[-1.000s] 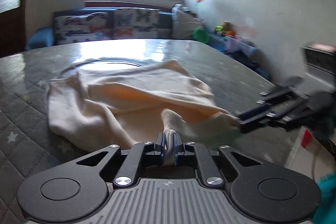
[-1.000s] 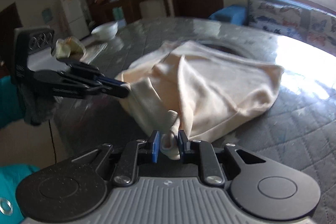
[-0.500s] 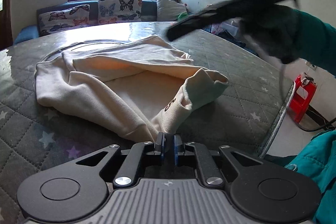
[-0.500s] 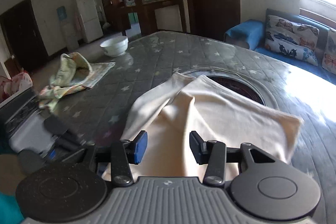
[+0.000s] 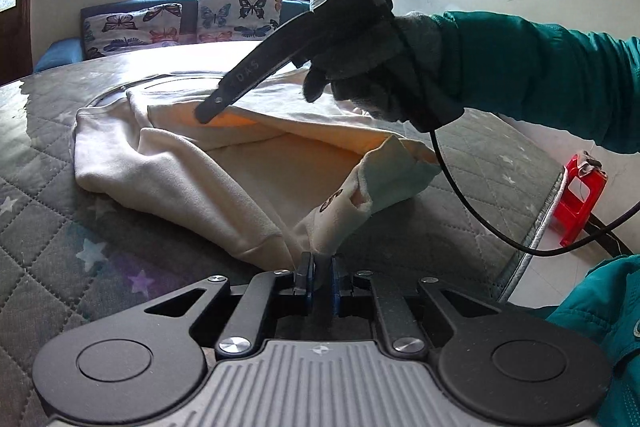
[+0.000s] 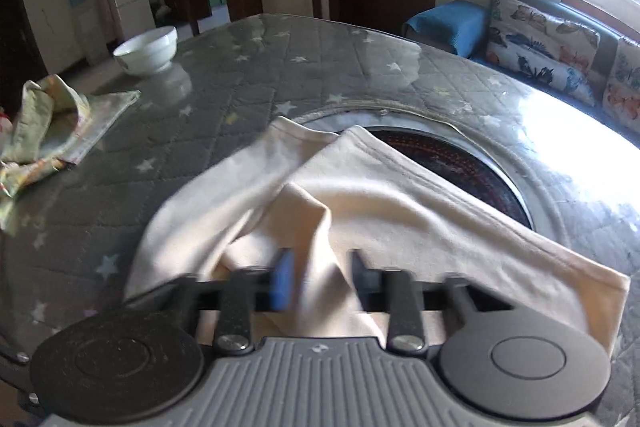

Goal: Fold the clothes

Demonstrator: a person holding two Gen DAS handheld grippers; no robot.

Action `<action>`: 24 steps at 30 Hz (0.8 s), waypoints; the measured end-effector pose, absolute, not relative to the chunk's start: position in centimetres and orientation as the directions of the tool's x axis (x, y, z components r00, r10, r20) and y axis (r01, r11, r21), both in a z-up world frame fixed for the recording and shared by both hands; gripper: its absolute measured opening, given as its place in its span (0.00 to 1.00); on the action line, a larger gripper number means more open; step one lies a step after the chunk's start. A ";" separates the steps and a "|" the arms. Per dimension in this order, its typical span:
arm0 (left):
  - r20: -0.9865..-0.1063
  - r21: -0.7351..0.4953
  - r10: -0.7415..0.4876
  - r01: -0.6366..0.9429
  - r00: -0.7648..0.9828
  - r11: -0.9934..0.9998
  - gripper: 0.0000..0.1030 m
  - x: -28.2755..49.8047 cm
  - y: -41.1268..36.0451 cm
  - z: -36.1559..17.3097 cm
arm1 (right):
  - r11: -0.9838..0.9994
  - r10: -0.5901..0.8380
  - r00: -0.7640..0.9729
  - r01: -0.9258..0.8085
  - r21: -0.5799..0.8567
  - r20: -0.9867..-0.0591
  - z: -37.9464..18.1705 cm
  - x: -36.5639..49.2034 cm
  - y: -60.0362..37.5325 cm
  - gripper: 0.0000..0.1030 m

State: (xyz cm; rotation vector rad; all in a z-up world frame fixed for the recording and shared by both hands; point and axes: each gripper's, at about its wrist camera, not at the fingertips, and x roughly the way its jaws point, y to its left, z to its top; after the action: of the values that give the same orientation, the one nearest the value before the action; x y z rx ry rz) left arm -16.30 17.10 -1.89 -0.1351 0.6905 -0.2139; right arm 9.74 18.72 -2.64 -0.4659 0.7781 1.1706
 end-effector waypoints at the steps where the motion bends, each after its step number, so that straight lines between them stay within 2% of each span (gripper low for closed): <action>1: -0.617 -0.191 -0.238 0.150 0.750 0.970 0.10 -16.3 17.1 -1.8 | 0.342 0.640 0.183 -0.938 0.063 -0.746 -2.6 9.8 18.6 0.07; 8: -0.596 -0.182 -0.233 0.153 0.769 0.971 0.16 -16.4 17.6 -0.6 | 0.390 0.699 0.275 -0.920 0.029 -0.660 0.5 9.4 13.4 0.04; 11: -0.571 -0.164 -0.230 0.165 0.788 0.973 0.25 -16.5 17.7 0.6 | 0.440 0.711 0.343 -0.898 0.007 -0.614 2.4 9.3 9.8 0.04; 13: -0.553 -0.146 -0.228 0.176 0.801 0.973 0.35 -16.5 17.7 1.4 | 0.478 0.714 0.390 -0.878 -0.003 -0.581 3.6 9.1 7.1 0.04; 15: -0.535 -0.140 -0.234 0.188 0.812 0.972 0.36 -16.0 17.5 2.2 | 0.522 0.708 0.442 -0.853 -0.012 -0.551 4.6 8.9 4.2 0.04; 19: -0.500 -0.157 -0.268 0.218 0.824 0.963 0.37 -14.4 17.1 3.5 | 0.631 0.657 0.565 -0.774 -0.046 -0.499 6.4 8.3 -2.3 0.04; 24: -0.517 -0.206 -0.328 0.257 0.791 0.944 0.41 -10.8 15.7 3.2 | 0.769 0.540 0.688 -0.638 -0.049 -0.484 6.5 7.9 -9.8 0.04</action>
State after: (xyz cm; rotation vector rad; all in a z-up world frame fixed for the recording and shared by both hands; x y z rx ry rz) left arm -10.75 15.72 3.15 -0.1270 0.5786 -0.3156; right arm 7.92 -9.79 6.52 -0.2206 0.4689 0.6648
